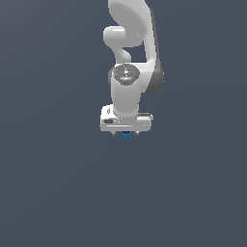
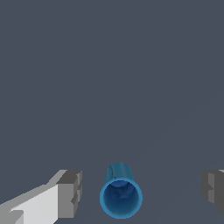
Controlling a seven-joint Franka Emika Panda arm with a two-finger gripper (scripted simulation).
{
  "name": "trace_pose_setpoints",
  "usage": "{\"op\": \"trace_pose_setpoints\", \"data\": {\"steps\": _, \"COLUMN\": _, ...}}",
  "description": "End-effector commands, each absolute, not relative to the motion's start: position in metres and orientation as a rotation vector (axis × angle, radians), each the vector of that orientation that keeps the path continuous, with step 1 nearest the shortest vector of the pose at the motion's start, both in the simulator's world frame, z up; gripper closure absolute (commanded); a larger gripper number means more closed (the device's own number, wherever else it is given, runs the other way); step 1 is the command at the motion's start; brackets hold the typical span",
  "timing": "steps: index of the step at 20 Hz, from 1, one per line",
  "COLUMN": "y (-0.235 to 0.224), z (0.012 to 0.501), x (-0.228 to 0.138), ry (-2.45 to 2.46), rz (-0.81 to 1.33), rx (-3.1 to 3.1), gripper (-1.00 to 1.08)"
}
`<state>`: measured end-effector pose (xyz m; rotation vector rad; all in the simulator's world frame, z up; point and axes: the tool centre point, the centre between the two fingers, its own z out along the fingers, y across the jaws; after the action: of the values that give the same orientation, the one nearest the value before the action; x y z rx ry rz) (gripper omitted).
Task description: Pick up the object and move it to a goal position.
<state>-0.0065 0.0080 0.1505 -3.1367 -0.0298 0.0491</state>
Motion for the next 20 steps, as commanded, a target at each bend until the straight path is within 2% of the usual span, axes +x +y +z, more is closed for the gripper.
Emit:
{"op": "trace_pose_setpoints", "data": {"steps": 1, "y": 0.008, "z": 0.15, "x": -0.007, "ry": -0.03, "rz": 0.049, "rx": -3.137, "gripper": -0.92}}
{"op": "trace_pose_setpoints", "data": {"steps": 10, "y": -0.016, "z": 0.157, "x": -0.004, "ry": 0.066, "rz": 0.058, "rx": -3.134, "gripper": -0.92}}
{"op": "trace_pose_setpoints", "data": {"steps": 20, "y": -0.015, "z": 0.156, "x": -0.005, "ry": 0.077, "rz": 0.057, "rx": -3.133, "gripper": -0.92}}
